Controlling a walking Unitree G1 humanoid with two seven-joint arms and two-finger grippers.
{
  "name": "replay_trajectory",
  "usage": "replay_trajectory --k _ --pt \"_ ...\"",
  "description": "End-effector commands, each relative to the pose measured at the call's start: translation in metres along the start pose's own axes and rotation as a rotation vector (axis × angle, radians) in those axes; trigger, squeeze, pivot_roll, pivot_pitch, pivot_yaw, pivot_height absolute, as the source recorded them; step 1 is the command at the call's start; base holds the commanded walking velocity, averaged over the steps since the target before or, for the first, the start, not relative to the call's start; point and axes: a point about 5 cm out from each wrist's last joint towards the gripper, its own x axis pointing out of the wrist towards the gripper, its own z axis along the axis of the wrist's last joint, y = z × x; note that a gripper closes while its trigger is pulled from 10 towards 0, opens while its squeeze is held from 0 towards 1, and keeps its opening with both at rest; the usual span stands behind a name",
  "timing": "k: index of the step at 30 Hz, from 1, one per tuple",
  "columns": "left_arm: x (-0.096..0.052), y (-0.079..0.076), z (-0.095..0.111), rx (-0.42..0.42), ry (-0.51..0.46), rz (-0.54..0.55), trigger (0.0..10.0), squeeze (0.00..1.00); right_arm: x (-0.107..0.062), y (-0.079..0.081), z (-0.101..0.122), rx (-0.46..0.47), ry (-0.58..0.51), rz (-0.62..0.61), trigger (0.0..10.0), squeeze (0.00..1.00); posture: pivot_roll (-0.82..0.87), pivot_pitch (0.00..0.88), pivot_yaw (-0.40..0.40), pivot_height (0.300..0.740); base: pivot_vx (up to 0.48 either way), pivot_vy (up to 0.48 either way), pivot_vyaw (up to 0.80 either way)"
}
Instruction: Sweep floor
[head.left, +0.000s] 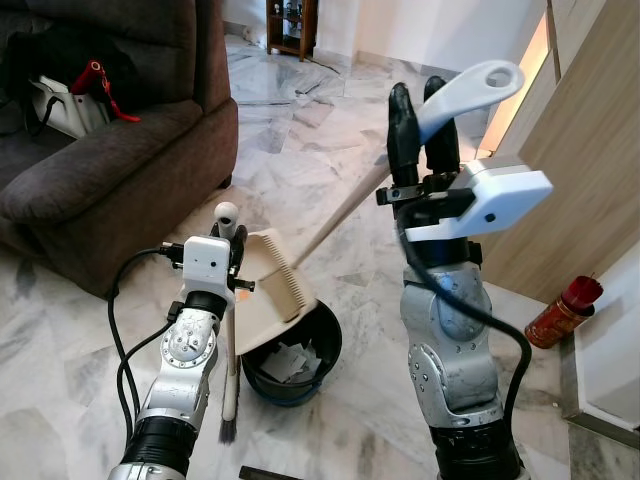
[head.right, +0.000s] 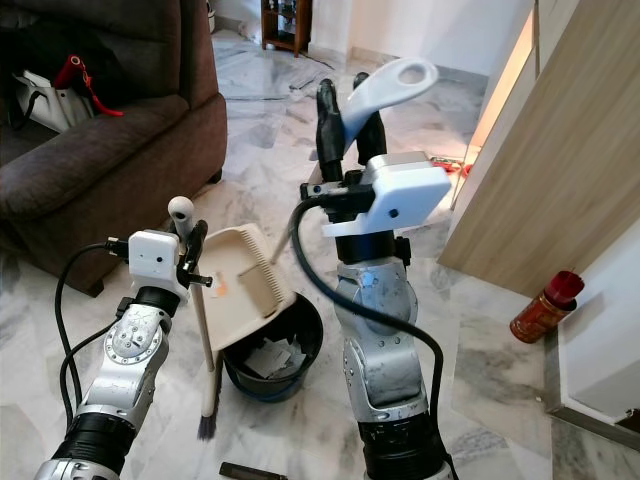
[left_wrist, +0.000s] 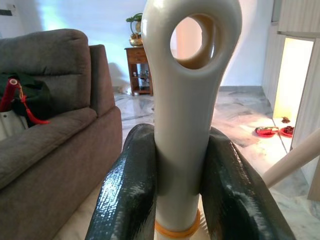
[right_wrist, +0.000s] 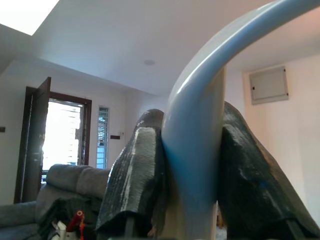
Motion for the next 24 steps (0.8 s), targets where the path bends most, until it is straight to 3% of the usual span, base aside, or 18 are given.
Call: replay_trajectory --k 1,4,20,24 --pt "0.004 -0.004 0.015 -0.001 -0.083 -0.018 10.0 0.0 0.007 0.004 0.018 -0.001 -0.102 0.007 10.0 0.0 0.17 0.084 -0.09 0.74 0.0 0.0 0.0" --pt "0.004 -0.004 0.015 0.0 -0.084 -0.017 10.0 0.0 0.007 0.005 0.018 -0.048 -0.111 0.024 10.0 0.0 0.17 0.087 -0.09 0.74 0.0 0.0 0.0" --pt "0.004 -0.004 0.015 0.001 -0.083 -0.018 10.0 0.0 0.006 0.025 0.03 -0.066 -0.201 0.123 10.0 0.0 0.17 0.093 -0.091 0.74 0.0 0.0 0.0" --pt "0.004 -0.004 0.015 0.0 -0.084 -0.018 10.0 0.0 0.003 0.03 0.032 -0.118 -0.231 0.172 10.0 0.0 0.17 0.093 -0.091 0.74 0.0 0.0 0.0"
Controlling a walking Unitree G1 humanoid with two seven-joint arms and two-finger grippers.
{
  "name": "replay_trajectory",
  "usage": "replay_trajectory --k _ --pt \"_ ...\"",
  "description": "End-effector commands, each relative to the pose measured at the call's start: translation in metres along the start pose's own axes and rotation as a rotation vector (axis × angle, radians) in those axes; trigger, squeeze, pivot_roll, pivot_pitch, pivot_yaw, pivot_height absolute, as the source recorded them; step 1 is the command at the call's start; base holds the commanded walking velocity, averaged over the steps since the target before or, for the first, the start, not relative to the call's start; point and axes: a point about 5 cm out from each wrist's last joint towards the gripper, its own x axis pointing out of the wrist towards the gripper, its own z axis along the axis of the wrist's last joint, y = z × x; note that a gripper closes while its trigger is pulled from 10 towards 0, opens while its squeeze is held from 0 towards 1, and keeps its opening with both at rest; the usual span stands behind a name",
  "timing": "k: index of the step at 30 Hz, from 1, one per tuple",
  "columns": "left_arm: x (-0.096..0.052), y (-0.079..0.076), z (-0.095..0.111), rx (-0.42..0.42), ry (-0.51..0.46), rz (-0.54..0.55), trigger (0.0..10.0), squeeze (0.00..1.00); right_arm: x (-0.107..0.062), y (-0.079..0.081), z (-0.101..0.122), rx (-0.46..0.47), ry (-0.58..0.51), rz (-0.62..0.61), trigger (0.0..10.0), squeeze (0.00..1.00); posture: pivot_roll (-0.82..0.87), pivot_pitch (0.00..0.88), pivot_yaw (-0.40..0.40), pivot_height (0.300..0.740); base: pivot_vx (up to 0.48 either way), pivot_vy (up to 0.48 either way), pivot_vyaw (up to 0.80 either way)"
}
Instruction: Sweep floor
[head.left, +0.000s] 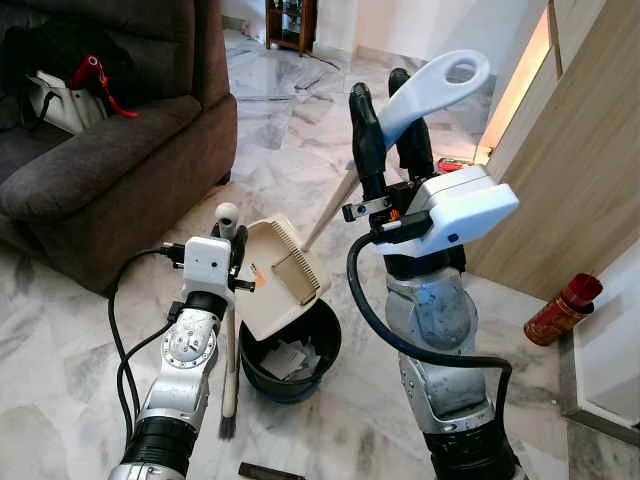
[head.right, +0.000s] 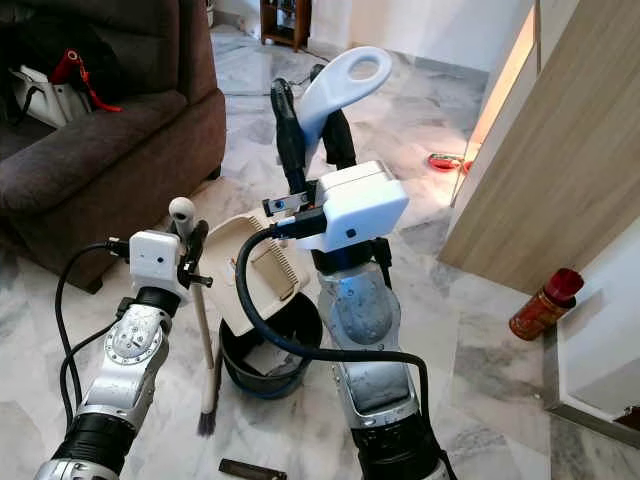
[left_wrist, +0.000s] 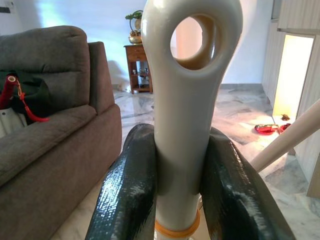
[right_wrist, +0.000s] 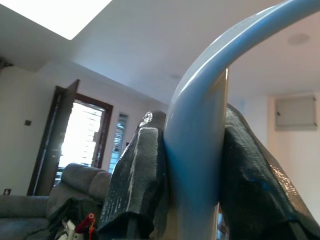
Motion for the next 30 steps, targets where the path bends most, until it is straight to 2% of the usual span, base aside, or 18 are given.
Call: replay_trajectory --k 1,4,7,13,15,30 --pt "0.004 -0.004 0.015 -0.001 -0.083 -0.017 10.0 0.0 0.007 0.002 0.024 -0.042 -0.147 0.028 10.0 0.0 0.17 0.093 -0.091 0.74 0.0 0.0 0.0" --pt "0.004 -0.004 0.015 -0.002 -0.083 -0.018 10.0 0.0 0.007 0.002 0.025 -0.042 -0.151 0.023 10.0 0.0 0.17 0.093 -0.091 0.74 0.0 0.0 0.0" --pt "0.004 -0.004 0.015 -0.002 -0.083 -0.019 10.0 0.0 0.006 0.005 0.027 -0.087 -0.171 0.05 10.0 0.0 0.17 0.095 -0.09 0.74 0.0 0.0 0.0" --pt "0.004 -0.004 0.015 -0.002 -0.082 -0.018 10.0 0.0 0.005 0.008 0.027 -0.09 -0.174 0.06 10.0 0.0 0.17 0.094 -0.09 0.74 0.0 0.0 0.0" --pt "0.004 -0.004 0.015 -0.001 -0.082 -0.02 10.0 0.0 0.004 0.01 0.028 -0.125 -0.187 0.088 10.0 0.0 0.17 0.095 -0.09 0.74 0.0 0.0 0.0" --pt "0.004 -0.004 0.015 -0.001 -0.084 -0.02 10.0 0.0 0.003 0.012 0.028 -0.167 -0.191 0.113 10.0 0.0 0.17 0.094 -0.088 0.74 0.0 0.0 0.0"
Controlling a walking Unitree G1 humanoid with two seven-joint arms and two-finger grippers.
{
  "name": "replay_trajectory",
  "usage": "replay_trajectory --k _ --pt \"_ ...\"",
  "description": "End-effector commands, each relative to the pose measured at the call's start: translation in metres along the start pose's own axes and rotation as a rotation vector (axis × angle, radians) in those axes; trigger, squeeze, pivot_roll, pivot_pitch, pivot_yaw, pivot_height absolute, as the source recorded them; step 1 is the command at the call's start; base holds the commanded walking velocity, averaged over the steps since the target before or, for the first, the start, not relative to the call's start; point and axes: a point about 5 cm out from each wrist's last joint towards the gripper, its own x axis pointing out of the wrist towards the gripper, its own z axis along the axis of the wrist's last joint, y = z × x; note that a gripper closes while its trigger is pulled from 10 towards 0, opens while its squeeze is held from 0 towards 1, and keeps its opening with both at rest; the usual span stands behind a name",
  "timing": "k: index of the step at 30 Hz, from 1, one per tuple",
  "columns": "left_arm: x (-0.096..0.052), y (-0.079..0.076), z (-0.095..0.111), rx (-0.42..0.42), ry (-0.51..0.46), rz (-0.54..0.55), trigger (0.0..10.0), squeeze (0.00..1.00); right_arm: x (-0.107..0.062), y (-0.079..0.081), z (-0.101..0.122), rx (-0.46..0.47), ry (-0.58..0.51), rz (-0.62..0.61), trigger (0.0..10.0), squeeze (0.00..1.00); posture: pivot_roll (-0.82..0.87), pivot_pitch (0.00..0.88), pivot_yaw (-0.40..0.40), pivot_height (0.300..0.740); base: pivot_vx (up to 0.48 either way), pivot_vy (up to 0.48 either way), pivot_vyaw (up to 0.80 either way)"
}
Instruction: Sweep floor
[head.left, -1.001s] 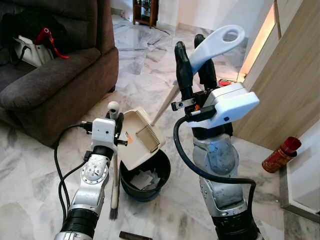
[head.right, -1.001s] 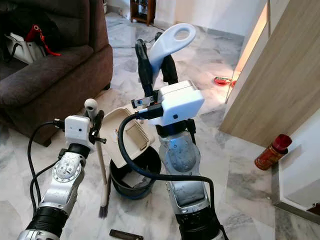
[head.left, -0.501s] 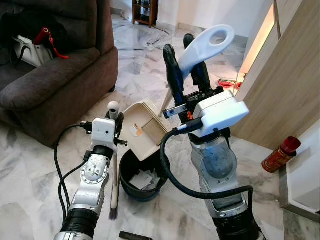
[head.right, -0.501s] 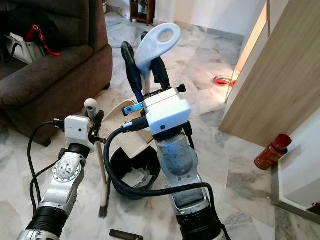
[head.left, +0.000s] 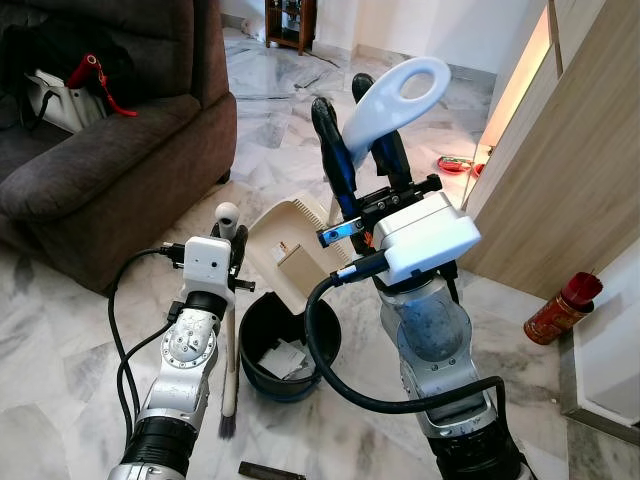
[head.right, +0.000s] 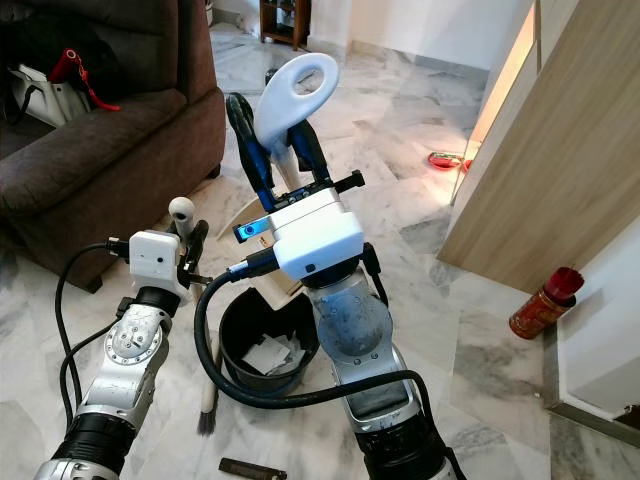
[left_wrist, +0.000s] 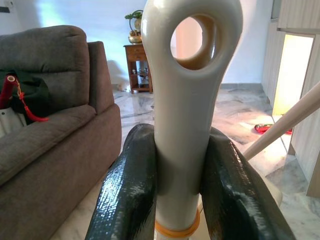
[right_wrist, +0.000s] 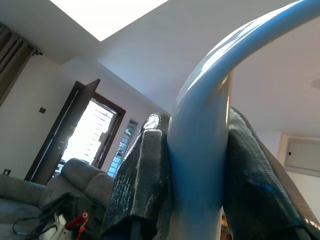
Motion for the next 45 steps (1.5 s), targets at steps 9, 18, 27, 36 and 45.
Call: replay_trajectory --k 9,18,27,36,45 --pt "0.004 -0.005 0.015 -0.002 -0.081 -0.021 10.0 0.0 0.007 -0.003 0.022 -0.034 -0.129 0.0 10.0 0.0 0.17 0.096 -0.088 0.74 0.0 0.0 0.0" --pt "0.004 -0.005 0.015 0.0 -0.079 -0.021 10.0 0.0 0.006 -0.002 0.021 -0.101 -0.141 0.013 10.0 0.0 0.17 0.096 -0.089 0.74 0.0 0.0 0.0" --pt "0.004 -0.006 0.014 -0.002 -0.078 -0.023 10.0 0.0 0.005 -0.007 0.016 -0.113 -0.111 -0.024 10.0 0.0 0.17 0.095 -0.089 0.74 0.0 0.0 0.0" --pt "0.004 -0.005 0.014 0.0 -0.074 -0.024 10.0 0.0 0.001 -0.052 -0.002 -0.278 -0.001 -0.173 10.0 0.0 0.17 0.093 -0.09 0.74 0.0 0.0 0.0" --pt "0.003 -0.006 0.014 -0.004 -0.074 -0.029 10.0 0.0 -0.023 -0.102 -0.027 -0.318 0.175 -0.385 10.0 0.0 0.16 0.092 -0.09 0.74 0.0 0.0 0.0"
